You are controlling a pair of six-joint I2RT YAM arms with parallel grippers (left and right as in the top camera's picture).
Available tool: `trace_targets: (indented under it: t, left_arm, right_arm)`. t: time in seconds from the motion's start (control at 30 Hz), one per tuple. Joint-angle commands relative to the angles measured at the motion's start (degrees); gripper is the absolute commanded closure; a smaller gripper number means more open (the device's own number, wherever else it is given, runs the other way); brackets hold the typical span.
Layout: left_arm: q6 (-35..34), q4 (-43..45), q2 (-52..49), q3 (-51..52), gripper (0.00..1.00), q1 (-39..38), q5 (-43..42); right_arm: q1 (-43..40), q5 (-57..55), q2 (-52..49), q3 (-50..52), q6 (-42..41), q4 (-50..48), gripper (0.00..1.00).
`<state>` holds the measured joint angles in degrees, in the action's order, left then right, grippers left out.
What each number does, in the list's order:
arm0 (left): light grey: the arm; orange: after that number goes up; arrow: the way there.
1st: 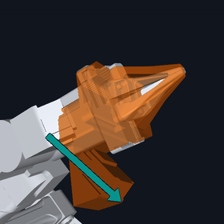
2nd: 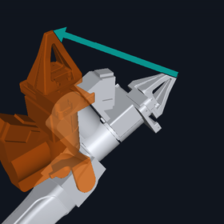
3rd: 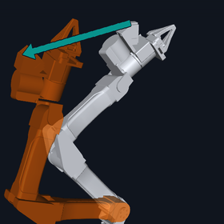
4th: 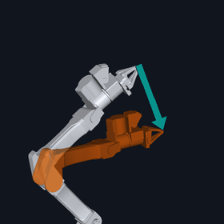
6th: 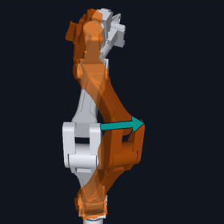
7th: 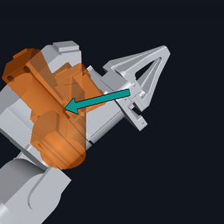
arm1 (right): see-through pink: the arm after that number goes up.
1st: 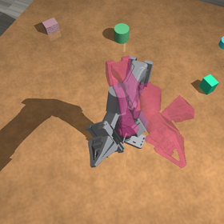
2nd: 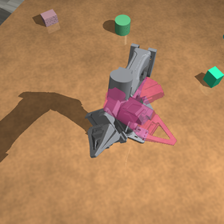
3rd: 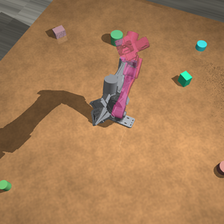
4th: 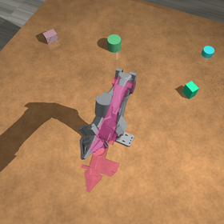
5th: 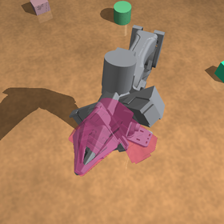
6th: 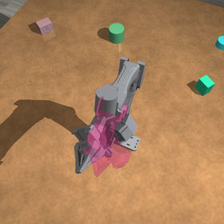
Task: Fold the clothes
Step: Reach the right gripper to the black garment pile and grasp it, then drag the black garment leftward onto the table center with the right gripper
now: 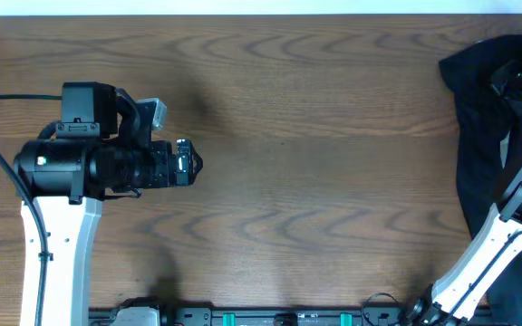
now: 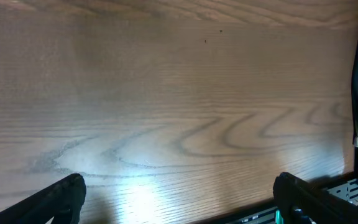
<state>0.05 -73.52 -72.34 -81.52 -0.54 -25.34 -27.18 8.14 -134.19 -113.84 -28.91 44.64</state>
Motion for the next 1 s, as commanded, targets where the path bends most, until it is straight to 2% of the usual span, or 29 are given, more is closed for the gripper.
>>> trace_targets:
  t: [0.0, 0.17, 0.43, 0.7, 0.97]
  left_arm:
    - [0.8, -0.2, 0.1, -0.9, 0.02, 0.2, -0.6]
    - [0.8, -0.2, 0.1, -0.9, 0.02, 0.2, -0.6]
    - [0.8, -0.2, 0.2, -1.0, 0.02, 0.2, -0.6]
    - [0.3, -0.2, 4.0, -3.0, 0.02, 0.2, -0.6]
    - [0.3, -0.2, 10.7, -14.0, 0.02, 1.4, -0.2]
  right_arm:
    - [-0.1, 13.2, 5.6, -3.3, 7.0, -0.2, 0.99]
    - [1.1, 23.6, 15.9, -4.0, 12.4, 0.7, 0.99]
    - [6.0, 23.8, 26.6, -4.0, 14.4, 6.0, 0.99]
    - [15.6, 29.2, 28.9, -4.0, 16.6, 8.2, 0.99]
    - [32.1, 27.8, 28.9, -3.8, 18.3, 11.2, 0.99]
